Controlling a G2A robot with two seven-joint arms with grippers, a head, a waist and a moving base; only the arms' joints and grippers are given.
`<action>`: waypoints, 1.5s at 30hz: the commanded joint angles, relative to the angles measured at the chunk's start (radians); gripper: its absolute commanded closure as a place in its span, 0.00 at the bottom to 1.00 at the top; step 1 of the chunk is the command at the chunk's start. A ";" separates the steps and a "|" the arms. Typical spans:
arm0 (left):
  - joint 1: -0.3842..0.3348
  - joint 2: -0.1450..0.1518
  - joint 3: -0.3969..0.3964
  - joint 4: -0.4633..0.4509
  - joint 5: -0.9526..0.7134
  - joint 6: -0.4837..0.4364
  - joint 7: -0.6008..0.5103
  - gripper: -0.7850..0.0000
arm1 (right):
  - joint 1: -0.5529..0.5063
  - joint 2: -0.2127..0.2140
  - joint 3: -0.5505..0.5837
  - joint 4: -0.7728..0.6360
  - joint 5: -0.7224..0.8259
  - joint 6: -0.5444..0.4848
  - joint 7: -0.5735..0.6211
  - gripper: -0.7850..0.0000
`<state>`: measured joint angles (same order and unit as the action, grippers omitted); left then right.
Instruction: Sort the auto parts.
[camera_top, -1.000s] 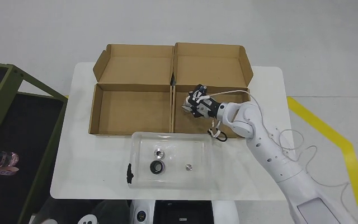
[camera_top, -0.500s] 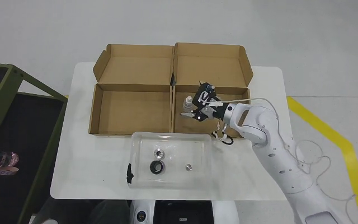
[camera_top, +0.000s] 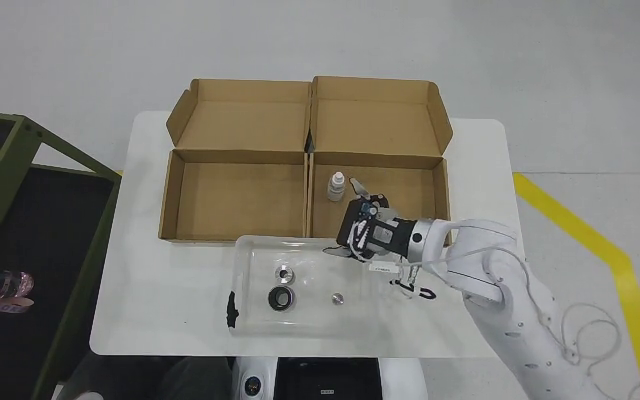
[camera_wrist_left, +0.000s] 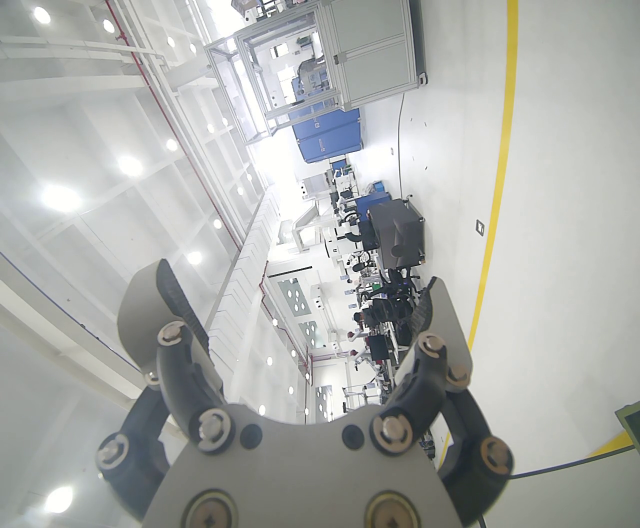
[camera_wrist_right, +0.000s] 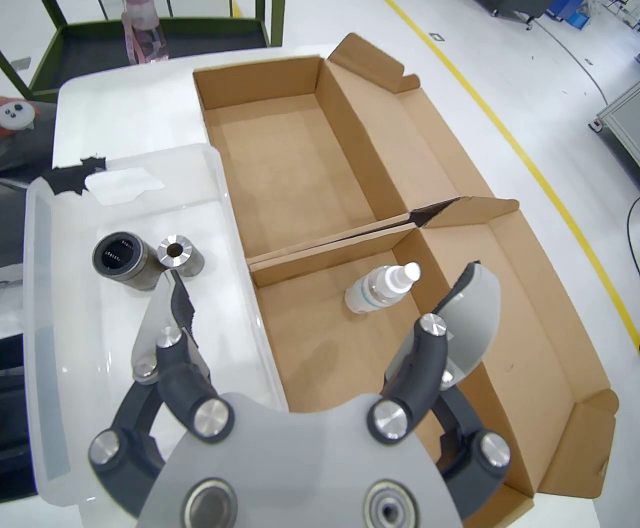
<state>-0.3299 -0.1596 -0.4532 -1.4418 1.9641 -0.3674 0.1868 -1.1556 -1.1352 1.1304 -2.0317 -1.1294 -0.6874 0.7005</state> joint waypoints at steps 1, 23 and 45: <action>0.000 0.000 0.000 0.000 0.000 0.000 0.000 0.00 | -0.018 0.003 -0.005 -0.011 -0.008 -0.012 0.013 0.00; 0.000 0.000 0.000 0.000 0.000 0.000 0.000 0.00 | -0.156 0.038 -0.107 -0.121 -0.102 -0.151 0.141 0.00; 0.000 0.000 0.000 0.000 0.000 0.000 0.000 0.00 | -0.111 0.034 -0.241 -0.064 -0.294 -0.074 0.238 0.00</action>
<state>-0.3299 -0.1596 -0.4532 -1.4418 1.9641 -0.3674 0.1868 -1.2684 -1.1012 0.8943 -2.1000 -1.4189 -0.7624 0.9324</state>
